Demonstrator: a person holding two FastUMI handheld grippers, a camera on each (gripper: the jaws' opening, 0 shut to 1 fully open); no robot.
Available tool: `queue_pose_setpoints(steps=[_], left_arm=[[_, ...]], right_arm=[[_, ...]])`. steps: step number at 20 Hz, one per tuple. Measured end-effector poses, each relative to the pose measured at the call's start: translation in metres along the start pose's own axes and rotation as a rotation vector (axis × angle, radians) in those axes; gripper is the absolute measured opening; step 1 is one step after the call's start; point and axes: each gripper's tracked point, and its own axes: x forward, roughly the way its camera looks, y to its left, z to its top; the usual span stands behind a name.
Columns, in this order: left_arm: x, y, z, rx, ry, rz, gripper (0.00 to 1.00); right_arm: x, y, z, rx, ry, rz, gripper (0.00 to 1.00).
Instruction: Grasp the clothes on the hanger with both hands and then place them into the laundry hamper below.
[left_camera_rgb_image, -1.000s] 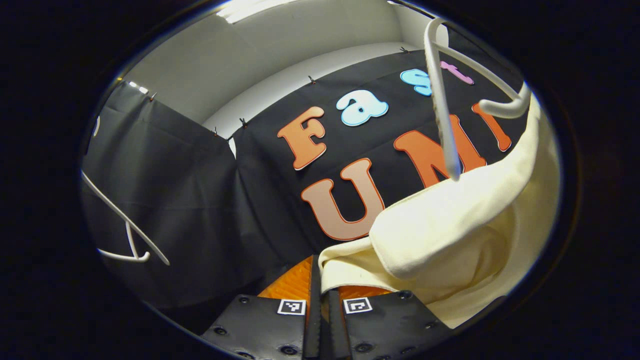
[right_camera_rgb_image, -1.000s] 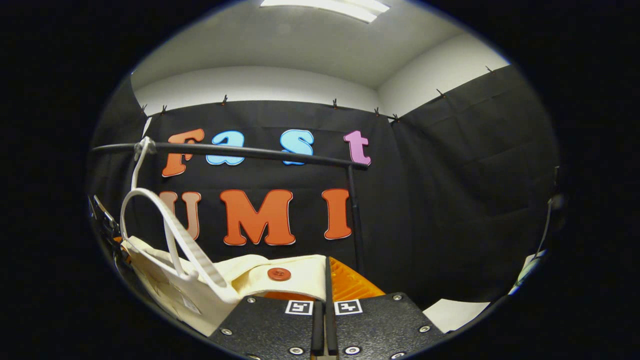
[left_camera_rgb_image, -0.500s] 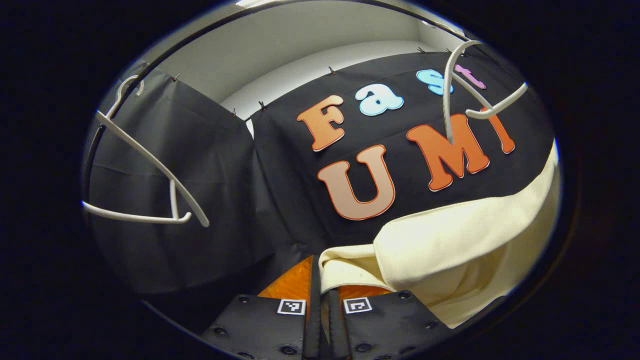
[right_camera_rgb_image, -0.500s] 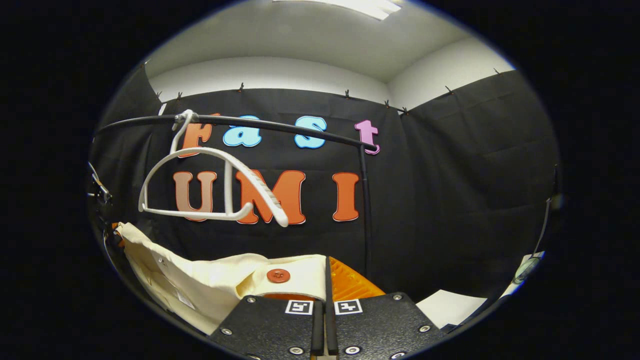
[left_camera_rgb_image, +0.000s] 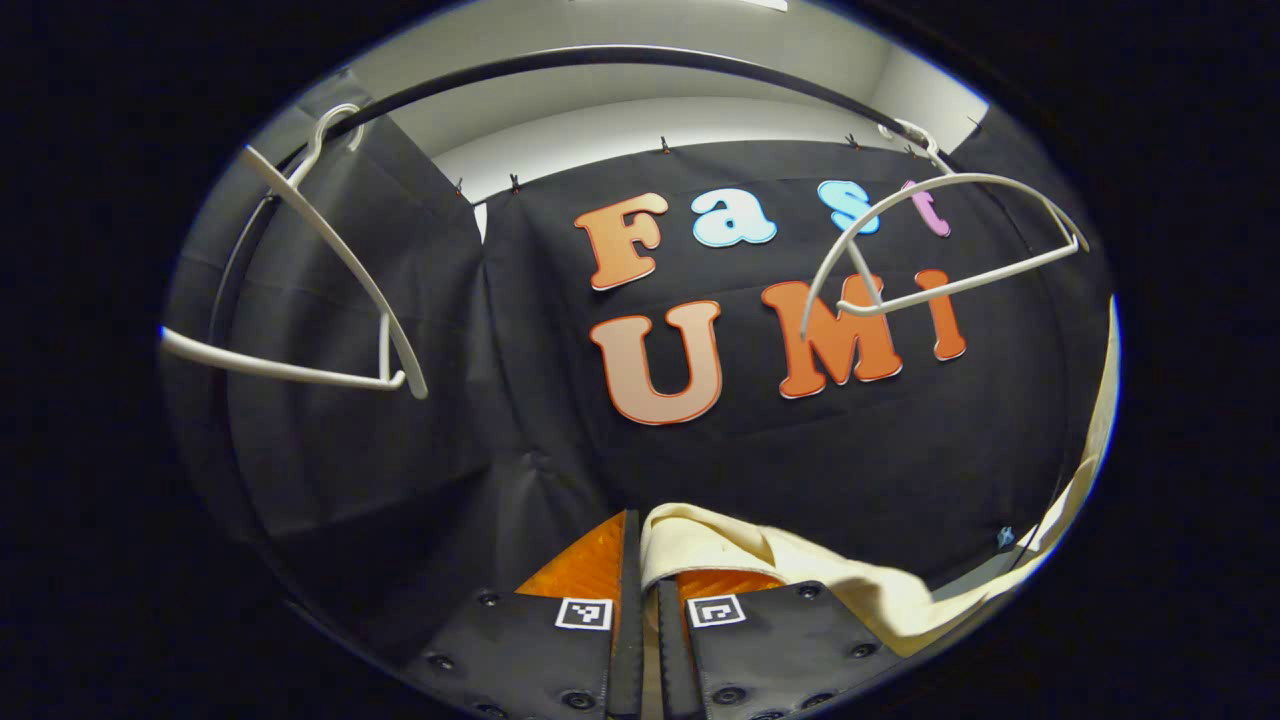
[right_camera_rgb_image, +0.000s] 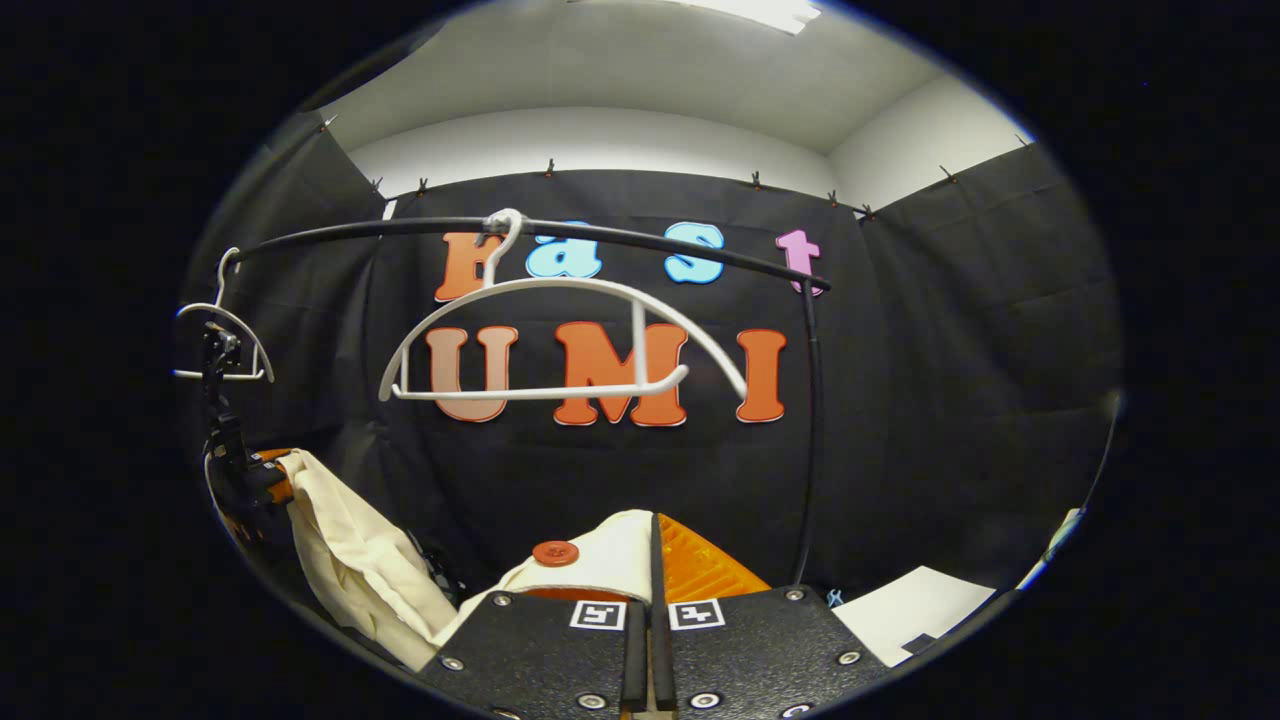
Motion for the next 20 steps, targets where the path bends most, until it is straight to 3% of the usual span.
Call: queue_pose_setpoints(steps=[1,2,9,11,13,17,20], left_arm=[[-0.006,-0.014,-0.003,-0.034,0.008,-0.043,0.07],[-0.012,-0.025,-0.006,-0.060,0.019,-0.081,0.14],[-0.048,-0.107,-0.080,-0.215,0.282,-0.319,0.16],[-0.058,-0.124,-0.105,-0.244,0.363,-0.355,0.19],[-0.065,-0.138,-0.129,-0.276,0.428,-0.387,0.16],[-0.088,-0.165,-0.176,-0.225,0.563,-0.476,0.16],[-0.103,-0.172,-0.208,-0.198,0.655,-0.486,0.17]], right_arm=[[0.001,0.013,-0.009,0.007,0.019,0.023,0.02],[0.003,0.027,-0.020,0.015,0.042,0.047,0.02],[-0.004,0.102,-0.121,0.051,0.264,0.166,0.02],[-0.006,0.112,-0.149,0.061,0.348,0.180,0.02],[-0.019,0.118,-0.189,0.081,0.435,0.181,0.02],[-0.030,0.121,-0.244,0.155,0.599,0.150,0.02],[-0.053,0.120,-0.280,0.170,0.703,0.132,0.02]])
